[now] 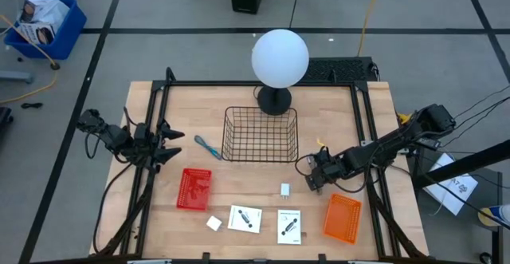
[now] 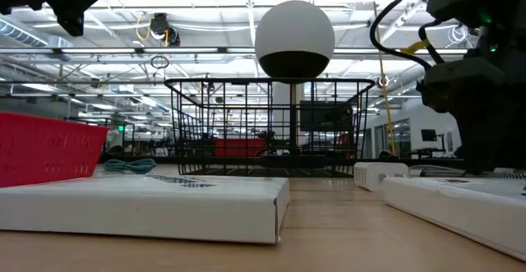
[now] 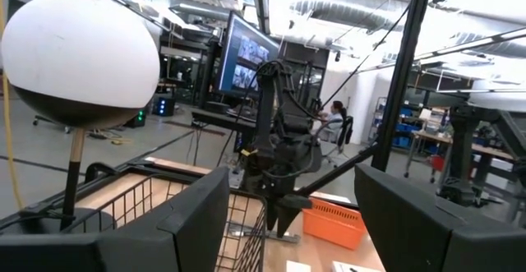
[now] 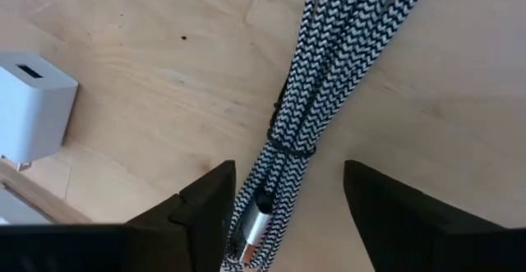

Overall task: Pick and place items into bin
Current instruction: Put the black and white USB cable into the red basket

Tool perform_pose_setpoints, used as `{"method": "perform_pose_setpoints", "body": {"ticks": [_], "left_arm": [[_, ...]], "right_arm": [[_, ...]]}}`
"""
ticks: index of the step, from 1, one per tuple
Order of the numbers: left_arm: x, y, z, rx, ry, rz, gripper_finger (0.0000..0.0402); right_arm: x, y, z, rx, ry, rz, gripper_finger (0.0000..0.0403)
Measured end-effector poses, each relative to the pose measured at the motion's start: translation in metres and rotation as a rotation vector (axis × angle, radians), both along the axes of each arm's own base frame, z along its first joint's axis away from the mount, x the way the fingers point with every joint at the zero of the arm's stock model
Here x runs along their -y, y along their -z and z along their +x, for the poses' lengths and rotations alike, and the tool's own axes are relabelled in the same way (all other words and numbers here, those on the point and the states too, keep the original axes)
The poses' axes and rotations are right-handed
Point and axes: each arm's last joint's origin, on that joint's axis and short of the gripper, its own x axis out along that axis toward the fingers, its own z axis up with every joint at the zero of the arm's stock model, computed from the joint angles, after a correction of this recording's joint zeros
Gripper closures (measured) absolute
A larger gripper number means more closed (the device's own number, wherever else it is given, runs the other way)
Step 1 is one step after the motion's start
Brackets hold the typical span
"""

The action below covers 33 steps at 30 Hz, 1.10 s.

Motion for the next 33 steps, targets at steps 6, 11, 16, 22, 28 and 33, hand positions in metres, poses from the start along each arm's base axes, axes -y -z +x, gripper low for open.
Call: {"method": "perform_pose_setpoints", "body": {"ticks": [6, 11, 16, 22, 28, 33], "left_arm": [[0.000, 0.001, 0.000, -0.005, 0.002, -0.007, 0.0135], [0.000, 0.001, 0.000, -0.006, 0.003, -0.006, 0.0135], [0.000, 0.001, 0.000, -0.012, 0.002, -0.002, 0.0135], [0.000, 0.001, 0.000, -0.007, 0.005, -0.013, 0.0135], [0.000, 0.001, 0.000, -0.010, 0.013, -0.009, 0.0135], [0.001, 0.002, 0.000, -0.014, 0.020, -0.028, 0.0135]], "right_arm": [[0.002, 0.001, -0.001, -0.015, -0.002, 0.000, 0.0244], [0.003, 0.002, -0.002, -0.022, -0.010, -0.011, 0.0305], [0.004, 0.002, -0.002, -0.028, -0.011, -0.019, 0.0379], [0.002, -0.003, 0.000, 0.003, -0.029, -0.017, 0.0382], [-0.004, -0.020, 0.004, 0.106, -0.070, -0.030, 0.0387], [-0.012, -0.033, 0.003, 0.175, -0.092, 0.003, 0.0393]]}}
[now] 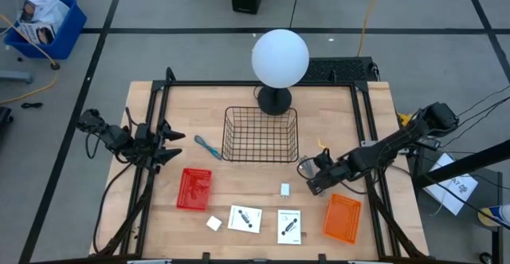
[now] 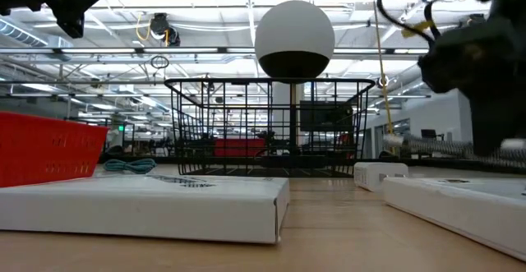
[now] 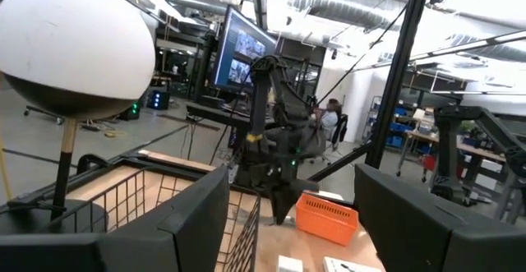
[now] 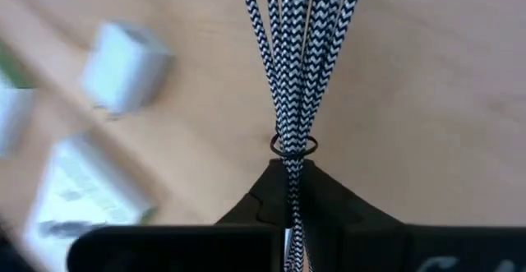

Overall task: Pick and place items into bin
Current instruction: Put the black and white USB cable into the red basket

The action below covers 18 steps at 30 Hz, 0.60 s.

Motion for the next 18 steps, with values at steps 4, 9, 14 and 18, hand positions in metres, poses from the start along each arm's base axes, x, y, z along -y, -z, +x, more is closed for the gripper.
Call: {"method": "perform_pose_setpoints", "body": {"ticks": [4, 9, 14, 18], "left_arm": [[0.000, 0.001, 0.000, -0.013, 0.015, -0.012, 0.0135], [0.002, 0.001, 0.000, -0.010, 0.055, -0.028, 0.0135], [0.003, 0.003, 0.002, -0.030, 0.068, -0.063, 0.0135], [0.007, 0.004, 0.008, -0.053, 0.110, -0.109, 0.0135]], "right_arm": [[-0.006, -0.008, -0.001, 0.087, -0.020, -0.037, 0.0393], [-0.018, -0.022, 0.002, 0.263, -0.070, -0.053, 0.0393], [-0.029, -0.033, 0.006, 0.423, -0.120, -0.064, 0.0393], [-0.036, -0.044, 0.015, 0.622, -0.117, -0.170, 0.0393]]}}
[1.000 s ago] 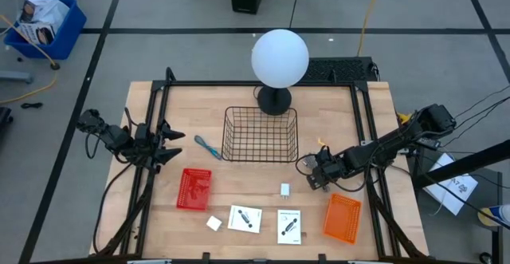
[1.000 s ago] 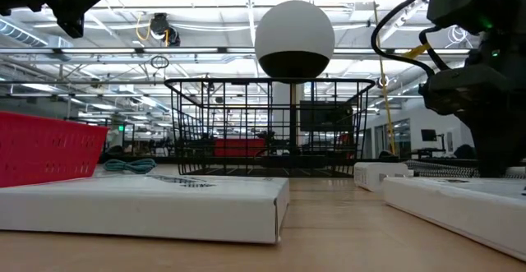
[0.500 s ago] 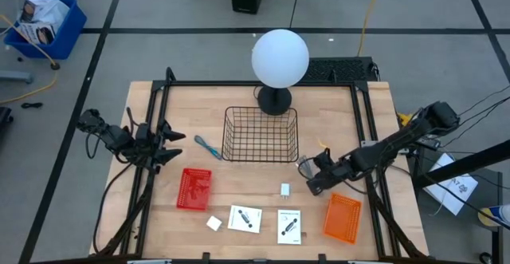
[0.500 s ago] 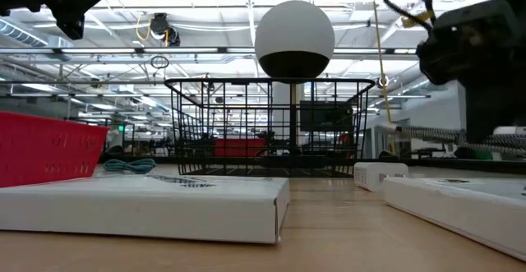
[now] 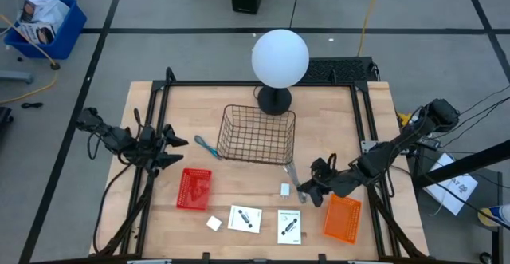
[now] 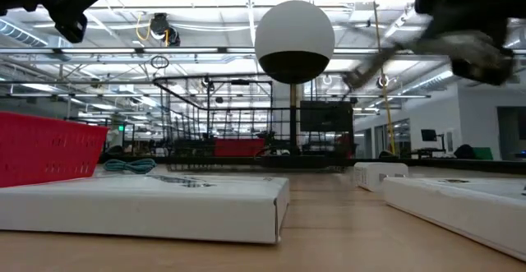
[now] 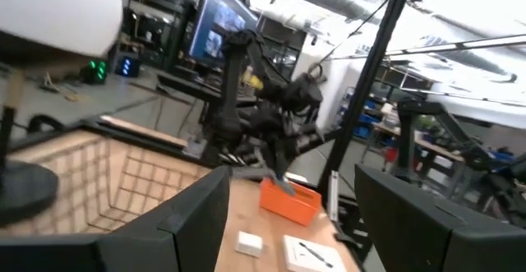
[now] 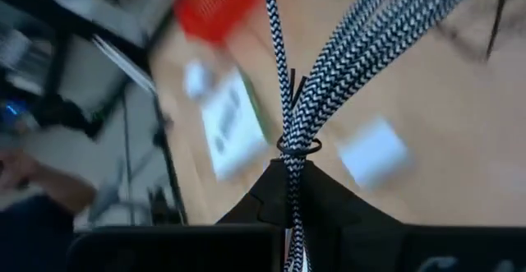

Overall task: Pick and place items into bin
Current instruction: Put the black and white USB cable into the red basket

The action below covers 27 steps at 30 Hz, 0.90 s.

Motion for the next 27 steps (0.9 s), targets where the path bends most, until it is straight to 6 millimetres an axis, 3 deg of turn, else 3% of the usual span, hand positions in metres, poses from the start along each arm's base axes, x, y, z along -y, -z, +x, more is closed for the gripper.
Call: {"method": "perform_pose_setpoints", "body": {"ticks": [6, 19, 27], "left_arm": [[0.010, 0.001, 0.017, -0.035, -0.001, 0.024, 0.0135], [0.023, 0.005, 0.039, -0.056, -0.004, 0.038, 0.0135], [0.024, 0.007, 0.048, -0.059, -0.011, 0.000, 0.0135]], "right_arm": [[0.000, -0.009, 0.005, 0.121, 0.019, -0.150, 0.0393], [-0.015, -0.005, -0.007, 0.086, -0.020, -0.094, 0.0394], [-0.018, -0.008, 0.003, 0.199, -0.026, -0.285, 0.0394]]}}
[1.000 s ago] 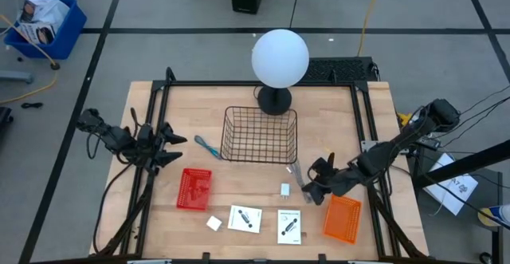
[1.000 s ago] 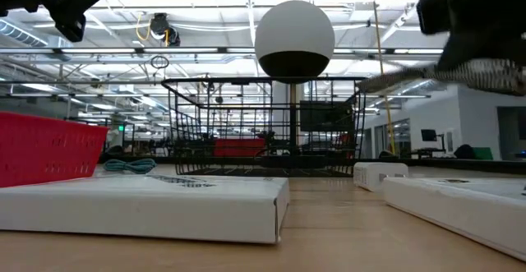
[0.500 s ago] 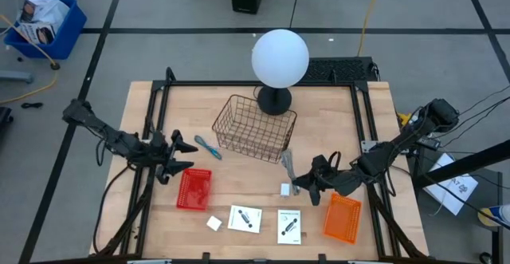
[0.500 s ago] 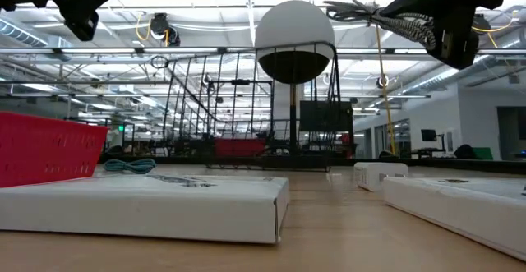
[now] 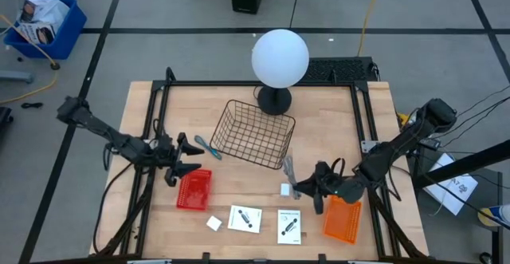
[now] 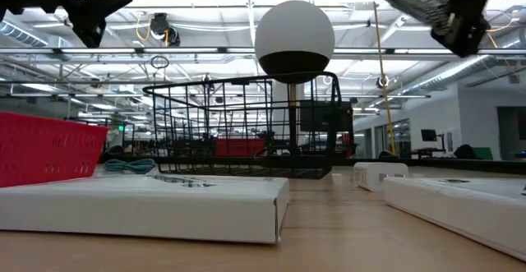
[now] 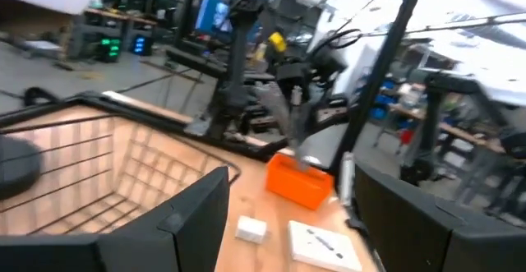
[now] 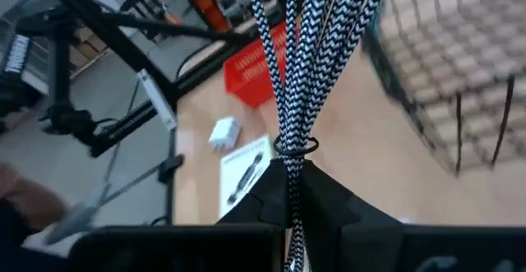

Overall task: Pick and place items into bin
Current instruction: Put the black and white USB cable into the red basket

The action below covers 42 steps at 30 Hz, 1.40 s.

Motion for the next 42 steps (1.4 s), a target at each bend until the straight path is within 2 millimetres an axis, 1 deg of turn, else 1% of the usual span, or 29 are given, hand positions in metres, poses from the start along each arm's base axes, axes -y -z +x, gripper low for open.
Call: {"method": "perform_pose_setpoints", "body": {"ticks": [3, 6, 9, 12, 14, 16, 19, 22, 25, 30, 36, 39, 42], "left_arm": [[0.002, -0.003, 0.005, 0.049, 0.061, -0.017, 0.0135], [0.005, -0.002, 0.012, 0.071, 0.126, -0.009, 0.0135], [0.009, 0.003, 0.020, 0.068, 0.125, 0.025, 0.0135], [0.012, 0.007, 0.028, 0.079, 0.106, 0.040, 0.0135], [0.014, 0.007, 0.033, 0.103, 0.104, 0.031, 0.0135], [0.018, 0.003, 0.040, 0.116, 0.096, 0.025, 0.0135], [0.025, -0.001, 0.056, 0.072, 0.078, 0.056, 0.0135], [0.035, -0.005, 0.074, 0.030, 0.081, 0.082, 0.0135], [0.045, -0.010, 0.088, 0.007, 0.092, 0.100, 0.0135], [0.060, -0.009, 0.106, -0.030, 0.111, 0.136, 0.0135], [0.065, -0.007, 0.122, -0.054, 0.092, 0.149, 0.0137], [0.065, -0.007, 0.126, -0.053, 0.091, 0.149, 0.0153], [0.064, -0.007, 0.126, -0.053, 0.090, 0.151, 0.0193]], "right_arm": [[-0.001, 0.000, 0.013, 0.072, -0.007, -0.059, 0.0394], [-0.002, 0.008, 0.028, 0.113, -0.033, -0.119, 0.0394], [-0.002, 0.015, 0.044, 0.150, -0.042, -0.148, 0.0394], [-0.005, 0.019, 0.064, 0.135, -0.043, -0.202, 0.0394], [-0.007, 0.017, 0.080, 0.136, -0.041, -0.237, 0.0393], [-0.010, 0.011, 0.097, 0.152, -0.064, -0.264, 0.0392], [-0.015, 0.003, 0.120, 0.165, -0.083, -0.297, 0.0391], [-0.016, 0.001, 0.137, 0.142, -0.079, -0.314, 0.0390], [-0.015, 0.004, 0.147, 0.109, -0.069, -0.328, 0.0389], [-0.011, 0.010, 0.152, 0.098, -0.053, -0.325, 0.0388], [-0.010, 0.011, 0.153, 0.103, -0.048, -0.294, 0.0388], [-0.011, 0.010, 0.153, 0.117, -0.069, -0.281, 0.0388], [-0.013, 0.009, 0.152, 0.118, -0.072, -0.282, 0.0388]]}}
